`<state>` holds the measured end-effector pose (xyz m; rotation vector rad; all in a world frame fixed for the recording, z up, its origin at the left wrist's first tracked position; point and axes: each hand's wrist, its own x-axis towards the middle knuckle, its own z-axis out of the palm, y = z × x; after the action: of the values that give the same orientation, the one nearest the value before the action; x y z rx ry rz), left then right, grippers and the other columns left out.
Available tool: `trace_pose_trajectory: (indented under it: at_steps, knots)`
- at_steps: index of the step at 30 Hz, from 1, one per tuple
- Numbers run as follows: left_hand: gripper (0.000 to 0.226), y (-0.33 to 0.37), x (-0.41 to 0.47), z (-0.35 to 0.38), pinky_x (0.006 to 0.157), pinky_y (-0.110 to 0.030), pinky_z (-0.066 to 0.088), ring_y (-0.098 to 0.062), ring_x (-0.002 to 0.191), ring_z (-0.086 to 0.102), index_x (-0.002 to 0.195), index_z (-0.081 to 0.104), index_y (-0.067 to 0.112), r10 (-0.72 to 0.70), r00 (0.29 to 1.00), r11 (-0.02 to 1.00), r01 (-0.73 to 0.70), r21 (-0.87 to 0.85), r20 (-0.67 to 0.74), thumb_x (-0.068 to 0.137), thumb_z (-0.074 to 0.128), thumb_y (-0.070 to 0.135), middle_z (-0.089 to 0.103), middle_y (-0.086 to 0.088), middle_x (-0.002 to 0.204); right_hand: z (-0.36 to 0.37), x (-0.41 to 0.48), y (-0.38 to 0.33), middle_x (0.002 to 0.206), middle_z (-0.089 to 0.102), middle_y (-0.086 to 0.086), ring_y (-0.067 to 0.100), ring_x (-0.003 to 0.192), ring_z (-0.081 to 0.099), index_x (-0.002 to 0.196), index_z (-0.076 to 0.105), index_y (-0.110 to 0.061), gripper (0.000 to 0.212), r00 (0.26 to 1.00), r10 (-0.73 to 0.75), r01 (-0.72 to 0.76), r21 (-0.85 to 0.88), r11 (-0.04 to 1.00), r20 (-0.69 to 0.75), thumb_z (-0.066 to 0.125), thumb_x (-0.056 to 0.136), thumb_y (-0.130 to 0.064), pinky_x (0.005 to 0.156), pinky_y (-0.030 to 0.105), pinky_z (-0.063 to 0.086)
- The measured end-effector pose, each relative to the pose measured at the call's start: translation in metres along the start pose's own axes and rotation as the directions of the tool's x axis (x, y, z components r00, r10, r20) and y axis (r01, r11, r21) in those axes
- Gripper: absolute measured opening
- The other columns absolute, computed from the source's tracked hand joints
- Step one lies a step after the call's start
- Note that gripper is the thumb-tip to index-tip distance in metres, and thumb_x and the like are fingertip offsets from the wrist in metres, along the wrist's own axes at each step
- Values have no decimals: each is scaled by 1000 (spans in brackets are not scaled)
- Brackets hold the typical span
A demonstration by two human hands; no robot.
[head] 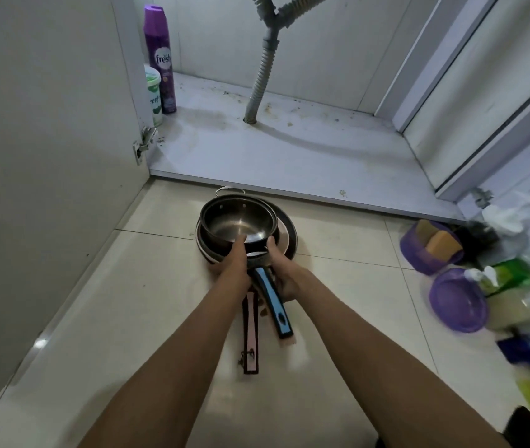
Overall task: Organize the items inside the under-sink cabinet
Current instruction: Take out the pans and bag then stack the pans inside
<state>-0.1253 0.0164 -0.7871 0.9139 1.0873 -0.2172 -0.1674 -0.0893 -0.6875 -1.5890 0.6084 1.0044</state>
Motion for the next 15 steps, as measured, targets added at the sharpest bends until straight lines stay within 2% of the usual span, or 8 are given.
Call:
trace_pose_trajectory:
  at_steps: [2,3,5,7,9,11,12,15]
  knots:
    - [134,0,22,2,66,-55,55,-40,88,67,133,49,26,-43,997,996,38,81,67,9,81,65,60,-15,118,13,-2,3,107,66,15,26,97,63,118,65,-4,99,1000,2,-1,74,997,-7,23,82,-86,91,37,50]
    - [127,0,35,3,64,-56,54,-40,84,68,129,52,22,-55,995,996,49,71,84,11,81,61,62,-17,114,16,-2,4,106,66,15,26,97,62,119,65,-4,99,1000,-2,3,112,994,-8,23,82,-85,90,38,50]
    - [119,12,-6,-6,67,-59,54,-40,84,68,127,50,18,-110,984,985,90,145,137,17,81,52,63,-18,111,20,-2,5,103,66,15,27,95,61,118,63,-1,98,1000,6,-3,177,984,-14,21,85,-84,86,38,50]
    - [104,27,-56,-16,76,-55,55,-39,89,68,125,51,12,-129,970,975,85,207,207,36,84,52,64,-19,110,22,2,9,97,66,16,27,90,61,113,61,1,96,1000,7,-3,261,965,-14,19,87,-81,78,39,49]
    - [72,39,-81,-22,85,-48,53,-37,94,66,117,58,7,-136,957,952,54,302,257,65,78,52,66,-19,108,23,5,14,98,66,19,30,90,62,120,60,4,97,998,22,-1,306,952,-64,22,89,-79,77,40,49]
    - [55,49,-83,-26,84,-47,52,-36,95,63,107,57,6,-147,954,928,42,370,261,76,72,50,64,-19,105,24,6,17,95,69,18,28,86,65,122,61,2,84,997,-9,29,281,959,-74,33,92,-72,69,36,52]
    - [52,53,-80,-27,84,-48,51,-37,95,62,105,55,6,-140,961,923,40,382,238,79,70,49,63,-19,104,24,3,16,87,70,16,24,78,66,114,64,0,73,997,-29,47,243,969,-78,40,94,-65,62,30,53]
    - [58,69,-72,-26,78,-45,54,-37,98,63,117,53,4,-53,969,906,-54,421,240,80,70,45,62,-19,112,27,7,10,69,67,10,17,57,64,92,61,-1,45,994,-36,62,275,959,-99,51,98,-45,39,18,48]
